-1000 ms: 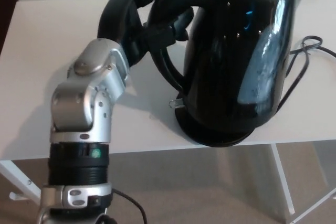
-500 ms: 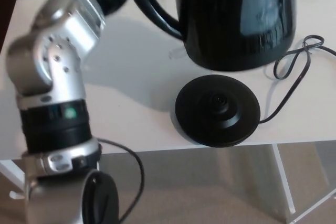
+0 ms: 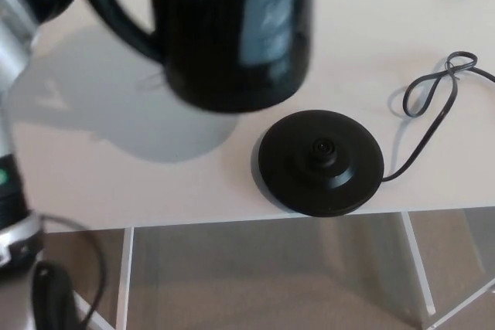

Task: The robot walk towards a table in front and uses its left hand to pick up the pot from the base and places it on the table

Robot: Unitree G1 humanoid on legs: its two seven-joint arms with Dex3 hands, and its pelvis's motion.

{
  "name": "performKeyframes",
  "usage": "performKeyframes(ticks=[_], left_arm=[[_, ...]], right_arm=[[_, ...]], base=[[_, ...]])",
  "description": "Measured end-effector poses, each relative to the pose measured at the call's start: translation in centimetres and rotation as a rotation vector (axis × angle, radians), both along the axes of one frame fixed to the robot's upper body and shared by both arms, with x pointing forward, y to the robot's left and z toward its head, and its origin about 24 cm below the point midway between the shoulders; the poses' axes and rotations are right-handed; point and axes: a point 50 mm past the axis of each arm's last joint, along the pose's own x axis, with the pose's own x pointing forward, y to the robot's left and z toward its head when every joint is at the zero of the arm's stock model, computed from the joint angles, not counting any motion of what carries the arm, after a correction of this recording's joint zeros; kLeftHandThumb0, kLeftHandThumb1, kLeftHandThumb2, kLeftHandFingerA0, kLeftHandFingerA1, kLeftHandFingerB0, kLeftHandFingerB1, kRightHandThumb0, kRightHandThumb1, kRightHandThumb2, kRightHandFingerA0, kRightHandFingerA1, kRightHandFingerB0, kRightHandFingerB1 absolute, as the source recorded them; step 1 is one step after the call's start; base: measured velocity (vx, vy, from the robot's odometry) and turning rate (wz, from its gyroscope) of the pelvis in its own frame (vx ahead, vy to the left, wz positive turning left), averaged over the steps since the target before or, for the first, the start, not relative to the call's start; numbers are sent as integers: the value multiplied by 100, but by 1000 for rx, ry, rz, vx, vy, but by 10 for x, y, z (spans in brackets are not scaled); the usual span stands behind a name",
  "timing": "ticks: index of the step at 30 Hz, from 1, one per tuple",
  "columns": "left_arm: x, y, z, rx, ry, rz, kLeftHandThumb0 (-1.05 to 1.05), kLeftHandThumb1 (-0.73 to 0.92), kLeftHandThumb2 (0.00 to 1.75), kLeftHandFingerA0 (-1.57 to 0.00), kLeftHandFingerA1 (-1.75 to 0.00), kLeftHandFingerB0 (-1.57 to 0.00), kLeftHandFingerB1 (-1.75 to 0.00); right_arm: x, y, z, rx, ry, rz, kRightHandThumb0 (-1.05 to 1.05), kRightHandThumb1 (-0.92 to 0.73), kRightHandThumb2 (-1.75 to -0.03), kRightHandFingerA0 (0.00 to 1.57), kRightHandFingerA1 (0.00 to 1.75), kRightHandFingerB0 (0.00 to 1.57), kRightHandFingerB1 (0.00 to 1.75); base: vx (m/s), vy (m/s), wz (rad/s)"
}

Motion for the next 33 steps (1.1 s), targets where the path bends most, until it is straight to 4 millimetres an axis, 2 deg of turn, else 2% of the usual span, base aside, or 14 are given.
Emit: performKeyframes(ticks=[5, 10, 13, 16, 18, 19, 20, 21, 22, 25, 26, 28, 29, 33], left_arm=[[-4, 18, -16, 70, 42, 34, -21, 83, 64, -88, -163, -66, -97], [-6, 26, -31, 118, 85, 52, -22, 81, 65, -103, -130, -77, -86], [-9, 31, -47, 163, 127, 65, -20, 82, 66, -98, -133, -74, -87], [-11, 31, -52, 192, 124, 67, -21, 83, 66, -98, -133, -73, -88], [-11, 30, -54, 218, 110, 62, -21, 82, 64, -103, -124, -79, -70], [-12, 29, -56, 234, 103, 58, -21, 82, 64, -103, -124, -79, -70], [-12, 28, -57, 247, 98, 56, -31, 78, 63, -104, -98, -68, -43], [-12, 26, -59, 263, 94, 53, -31, 78, 63, -104, -98, -68, -43], [-13, 24, -62, 280, 89, 48, -44, 65, 61, -85, -54, -41, -34], [-15, 19, -70, 326, 87, 29, -44, 65, 61, -85, -54, -41, -34], [-15, 18, -72, 337, 88, 24, -77, 48, 81, 0, -1, 0, -5], [-16, 16, -76, 367, 89, 7, -77, 48, 81, 0, -1, 0, -5], [-17, 15, -77, 402, 87, -15, -88, 60, 59, 0, 0, 0, 0], [-20, 12, -77, 520, 63, -94, -91, 61, 58, 0, 0, 0, 0]], right_arm=[[1, 0, 0, 0, -3, 1, -9, -90, -66, 53, 51, 42, 46], [2, 0, 0, 1, -3, 2, -8, -90, -65, 54, 50, 42, 46], [1, 0, 0, 1, -3, 2, -10, -88, -66, 54, 52, 42, 47], [2, 1, 0, 1, -4, 3, -8, -89, -65, 56, 51, 43, 46], [2, 1, 0, 2, -5, 3, -10, -89, -66, 54, 51, 42, 47], [2, 1, 0, 2, -5, 4, -10, -89, -66, 54, 51, 42, 47], [2, 1, 0, 2, -5, 4, -10, -89, -66, 53, 52, 41, 47], [2, 1, 0, 2, -5, 4, -10, -89, -66, 53, 52, 41, 47], [2, 1, 0, 2, -5, 4, -10, -89, -66, 53, 52, 41, 47], [2, 1, 0, 2, -4, 4, -10, -89, -66, 53, 52, 41, 47], [2, 1, 0, 2, -5, 4, -9, -90, -66, 53, 51, 41, 46], [2, 1, 0, 2, -4, 4, -9, -90, -66, 53, 51, 41, 46], [3, 1, 0, 2, -5, 4, -11, -89, -65, 54, 51, 42, 46], [4, 1, 1, 3, -9, 2, -11, -89, -65, 55, 51, 42, 46]], base=[[0, 0, 0], [0, 0, 0], [0, 0, 0], [0, 0, 0], [0, 0, 0], [0, 0, 0], [0, 0, 0], [0, 0, 0], [0, 0, 0], [0, 0, 0], [0, 0, 0], [0, 0, 0], [0, 0, 0], [0, 0, 0]])
